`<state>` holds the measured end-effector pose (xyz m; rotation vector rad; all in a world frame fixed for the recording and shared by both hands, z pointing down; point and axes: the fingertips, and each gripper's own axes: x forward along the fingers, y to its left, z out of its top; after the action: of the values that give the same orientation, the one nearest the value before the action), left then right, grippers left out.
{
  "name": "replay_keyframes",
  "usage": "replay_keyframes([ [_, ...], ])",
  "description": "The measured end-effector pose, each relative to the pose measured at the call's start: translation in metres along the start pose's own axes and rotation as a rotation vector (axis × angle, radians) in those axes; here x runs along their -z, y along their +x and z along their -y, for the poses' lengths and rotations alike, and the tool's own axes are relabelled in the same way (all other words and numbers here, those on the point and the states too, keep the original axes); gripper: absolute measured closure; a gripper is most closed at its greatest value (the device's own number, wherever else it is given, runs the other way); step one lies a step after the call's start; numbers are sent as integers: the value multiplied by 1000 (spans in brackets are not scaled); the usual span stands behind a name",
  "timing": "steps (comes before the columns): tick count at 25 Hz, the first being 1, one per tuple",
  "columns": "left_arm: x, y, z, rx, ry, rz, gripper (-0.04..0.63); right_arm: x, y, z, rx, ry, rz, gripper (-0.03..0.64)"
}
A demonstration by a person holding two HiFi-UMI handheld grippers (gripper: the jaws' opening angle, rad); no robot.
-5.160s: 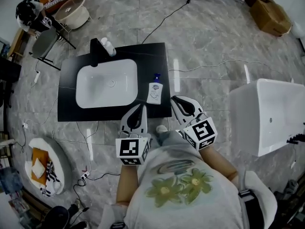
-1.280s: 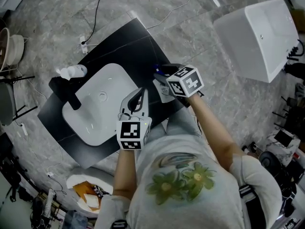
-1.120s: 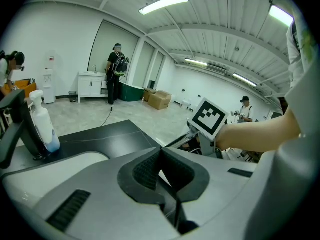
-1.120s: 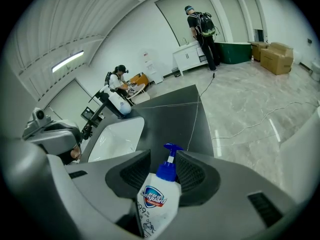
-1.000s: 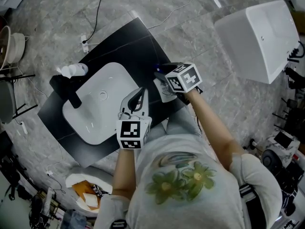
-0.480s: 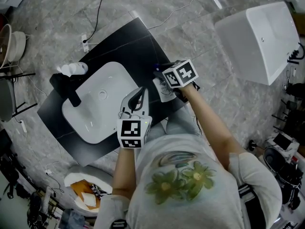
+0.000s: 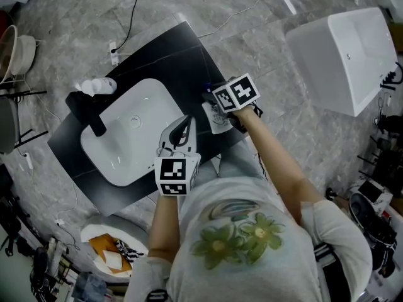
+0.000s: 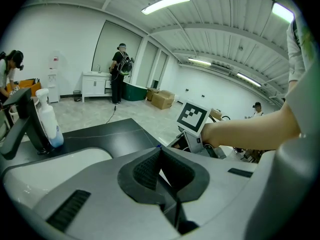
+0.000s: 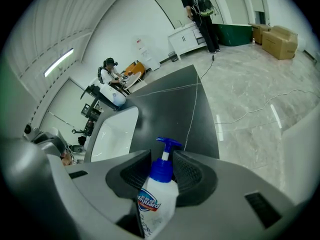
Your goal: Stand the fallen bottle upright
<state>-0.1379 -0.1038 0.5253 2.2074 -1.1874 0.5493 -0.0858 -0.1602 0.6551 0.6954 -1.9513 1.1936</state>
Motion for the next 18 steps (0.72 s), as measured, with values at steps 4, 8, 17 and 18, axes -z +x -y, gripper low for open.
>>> replay_keyframes([
  [4,0,-3,2,-11,-6,6,577,1,-1,-1,3,-12,-3,472],
  [8,2,-7,3,-24,-13,11,577,1,-3,-3,11,-32,8,472],
  [17,8,-16,8,-39,-14,24,577,0,-15,-10,16,-82,54,482],
  [18,8,-17,9,-40,-14,27,577,0,-17,-11,16,-89,63,483],
])
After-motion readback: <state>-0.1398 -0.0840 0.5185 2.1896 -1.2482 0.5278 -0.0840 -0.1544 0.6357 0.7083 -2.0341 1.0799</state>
